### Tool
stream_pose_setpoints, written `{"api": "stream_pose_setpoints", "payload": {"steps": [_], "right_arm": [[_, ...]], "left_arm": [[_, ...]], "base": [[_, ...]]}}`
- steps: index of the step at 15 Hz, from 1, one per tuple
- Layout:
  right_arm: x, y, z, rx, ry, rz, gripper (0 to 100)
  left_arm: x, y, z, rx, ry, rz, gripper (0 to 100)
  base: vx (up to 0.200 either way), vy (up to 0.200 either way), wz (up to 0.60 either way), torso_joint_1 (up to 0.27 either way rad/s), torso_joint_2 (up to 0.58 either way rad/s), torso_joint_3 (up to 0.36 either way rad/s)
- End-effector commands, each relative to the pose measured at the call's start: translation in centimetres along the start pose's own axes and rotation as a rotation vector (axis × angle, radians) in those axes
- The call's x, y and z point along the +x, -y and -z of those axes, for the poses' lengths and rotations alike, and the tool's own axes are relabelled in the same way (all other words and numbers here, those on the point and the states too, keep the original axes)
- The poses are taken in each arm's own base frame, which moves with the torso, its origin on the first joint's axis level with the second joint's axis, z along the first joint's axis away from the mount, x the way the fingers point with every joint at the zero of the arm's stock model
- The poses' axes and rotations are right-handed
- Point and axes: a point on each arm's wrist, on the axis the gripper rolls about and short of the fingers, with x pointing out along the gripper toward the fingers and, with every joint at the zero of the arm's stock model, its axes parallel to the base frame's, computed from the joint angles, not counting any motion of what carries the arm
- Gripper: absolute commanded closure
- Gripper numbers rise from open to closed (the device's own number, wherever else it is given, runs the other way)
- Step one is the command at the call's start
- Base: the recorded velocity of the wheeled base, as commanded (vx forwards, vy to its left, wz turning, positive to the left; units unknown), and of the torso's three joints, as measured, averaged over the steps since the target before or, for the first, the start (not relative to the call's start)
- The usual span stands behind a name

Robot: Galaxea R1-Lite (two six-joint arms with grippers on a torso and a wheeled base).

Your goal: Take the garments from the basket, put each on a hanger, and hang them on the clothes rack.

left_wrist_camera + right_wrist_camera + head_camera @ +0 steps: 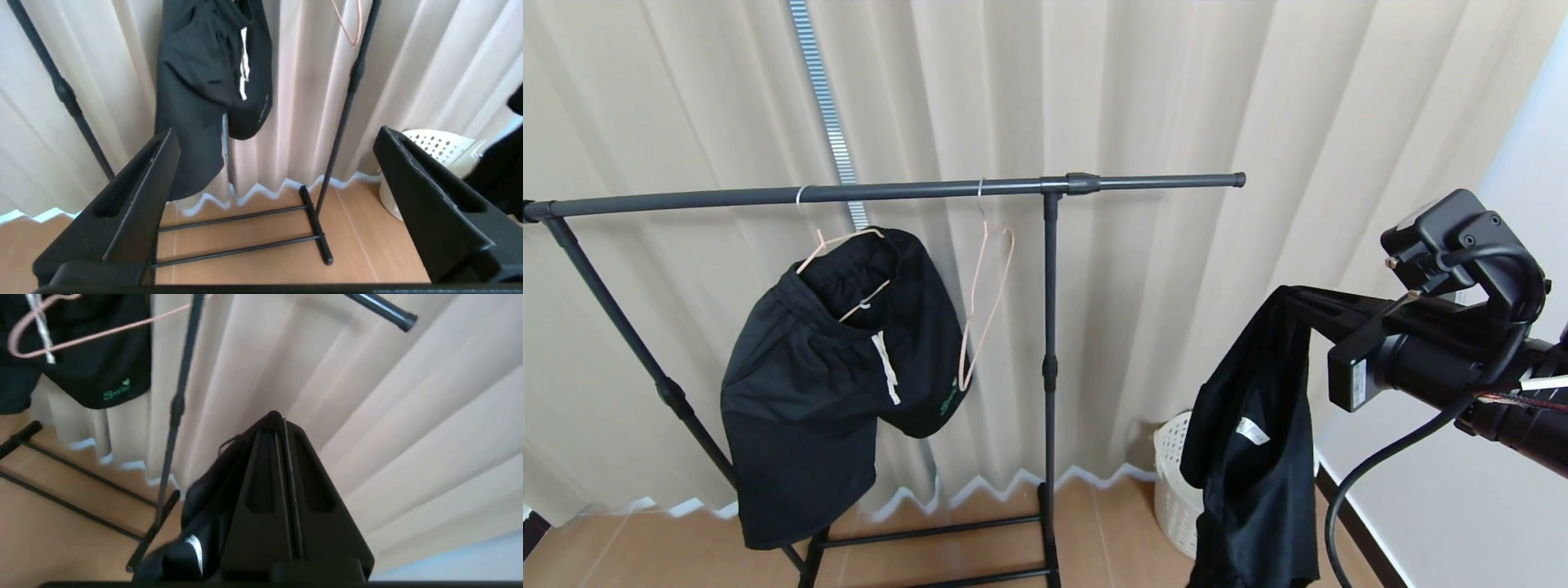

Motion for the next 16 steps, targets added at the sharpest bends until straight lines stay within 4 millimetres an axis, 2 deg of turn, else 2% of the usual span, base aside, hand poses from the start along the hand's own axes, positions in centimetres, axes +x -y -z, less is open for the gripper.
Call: {"api": "stream_pose_setpoints", "payload": {"steps": [1,8,16], "right_arm": [[0.05,-0.03,0.0,-0.001,0.0,-0.001,100],[0.13,-0.06,0.07,-0.002,-0.004,-0.003,100],[0.16,-0.11,0.18,-0.004,-0.008,-0.004,100]], "left_arm": [[0.01,0.0,-0.01,0.0,-0.001,0.0,0],[0.01,0.0,-0.01,-0.001,-0.001,0.0,0],[0.02,0.0,0.03,0.0,-0.003,-0.001,0]], "base": [[0.0,0.2,0.0,0.017,0.01,0.002],[0.0,0.2,0.0,0.011,0.0,0.003],[0.0,0.0,0.0,0.0,0.0,0.0]]}}
